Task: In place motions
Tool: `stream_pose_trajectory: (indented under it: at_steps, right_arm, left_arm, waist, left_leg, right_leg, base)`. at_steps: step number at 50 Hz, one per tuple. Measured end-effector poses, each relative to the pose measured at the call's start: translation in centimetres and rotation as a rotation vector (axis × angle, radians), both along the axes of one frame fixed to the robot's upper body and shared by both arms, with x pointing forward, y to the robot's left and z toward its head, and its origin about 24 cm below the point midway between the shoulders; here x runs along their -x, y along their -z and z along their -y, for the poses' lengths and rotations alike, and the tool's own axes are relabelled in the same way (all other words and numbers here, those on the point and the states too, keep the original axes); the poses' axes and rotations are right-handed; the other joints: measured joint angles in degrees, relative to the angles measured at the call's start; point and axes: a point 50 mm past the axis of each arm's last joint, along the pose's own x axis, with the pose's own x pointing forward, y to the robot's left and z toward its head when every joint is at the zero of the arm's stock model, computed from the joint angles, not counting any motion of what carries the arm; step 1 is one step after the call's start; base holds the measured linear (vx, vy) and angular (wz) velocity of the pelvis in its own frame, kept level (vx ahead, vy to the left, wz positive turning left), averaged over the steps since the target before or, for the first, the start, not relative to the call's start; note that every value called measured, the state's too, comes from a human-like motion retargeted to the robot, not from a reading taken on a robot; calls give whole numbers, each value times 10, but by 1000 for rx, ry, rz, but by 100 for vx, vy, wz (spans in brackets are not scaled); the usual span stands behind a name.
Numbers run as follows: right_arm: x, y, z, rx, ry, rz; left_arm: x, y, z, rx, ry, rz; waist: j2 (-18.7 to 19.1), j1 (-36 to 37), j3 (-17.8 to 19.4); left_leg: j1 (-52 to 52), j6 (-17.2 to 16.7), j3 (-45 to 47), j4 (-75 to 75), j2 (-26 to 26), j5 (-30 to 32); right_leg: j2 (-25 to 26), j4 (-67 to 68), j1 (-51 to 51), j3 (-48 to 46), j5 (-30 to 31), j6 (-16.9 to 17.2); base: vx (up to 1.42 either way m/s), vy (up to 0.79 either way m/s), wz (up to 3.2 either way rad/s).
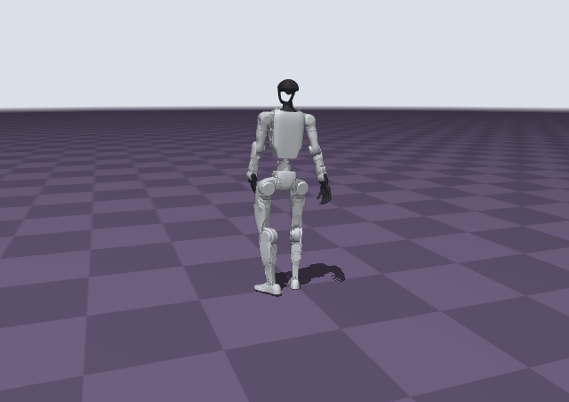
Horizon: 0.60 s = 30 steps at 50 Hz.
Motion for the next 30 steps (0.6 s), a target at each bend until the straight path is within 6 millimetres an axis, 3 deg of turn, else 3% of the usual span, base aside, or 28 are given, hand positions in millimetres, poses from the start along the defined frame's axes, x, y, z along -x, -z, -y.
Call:
stream_pose_trajectory:
  at_steps: [5,7,9,11,13,15,17,20,24,27,30]
  right_arm:
    - [-17,2,-2,3,-17,1]
    - [-33,5,-7,-8,-9,30]
    - [-53,8,-16,-40,27,80]
    - [-82,11,-28,-93,72,158]
    - [-116,12,-46,-157,103,256]
    - [-155,9,-63,-226,98,358]
    - [-203,-2,-80,-303,71,461]
    - [-287,-39,-109,-429,36,679]
    - [-381,-117,-152,-608,-34,988]
    - [-427,-186,-175,-733,-164,1223]
    - [-452,-242,-182,-739,-311,1422]
  left_arm:
    - [80,7,-1,63,-132,-234]
    - [115,5,7,119,-230,-321]
    - [145,0,15,150,-308,-426]
    - [166,-5,20,152,-327,-514]
    - [189,-10,16,123,-291,-586]
    - [216,-18,13,95,-219,-672]
    - [242,-28,14,97,-150,-766]
    - [273,-44,24,160,-95,-882]
    - [305,-66,41,259,-90,-1007]
    - [311,-70,42,268,-97,-1033]
    - [303,-64,35,256,-101,-996]
  waist:
    - [7,14,-21]
    - [9,-13,-8]
    - [6,-32,12]
    - [1,-23,37]
    - [0,20,67]
    - [-3,71,89]
    - [-1,125,109]
    - [-13,196,149]
    - [-65,275,212]
    - [-106,317,251]
    - [-137,337,278]
  left_leg:
    - [-12,-6,40,14,21,-7]
    - [-24,14,38,62,34,-4]
    - [-60,57,39,161,55,28]
    - [-144,103,24,337,114,78]
    - [-247,141,-55,506,155,130]
    - [-342,147,-124,653,154,111]
    - [-425,147,-140,776,194,74]
    - [-548,146,-120,895,227,56]
    - [-660,41,-91,933,225,46]
    - [-698,11,-46,919,246,19]
    - [-682,24,-9,894,247,-5]
  right_leg:
    - [5,-10,-18,26,1,1]
    - [0,-4,-9,21,-9,1]
    - [-15,5,3,16,-19,4]
    - [-21,13,10,20,-27,6]
    - [-6,17,21,40,-31,1]
    - [-1,22,29,57,-32,-9]
    - [9,38,30,77,-37,-26]
    - [-5,70,20,118,-45,-43]
    - [-56,143,-5,195,-75,-56]
    - [-91,201,-47,231,-92,-67]
    - [-117,229,-66,238,-102,-71]
  base:
    - [-2,-25,-44]
    - [0,-22,20]
    - [-7,-10,28]
    - [-21,-16,-19]
    - [-17,-30,-93]
    - [-8,-24,-99]
    - [-9,-17,-105]
    - [-17,0,-121]
    - [-6,0,-136]
    - [1,-13,-53]
    - [0,-23,17]
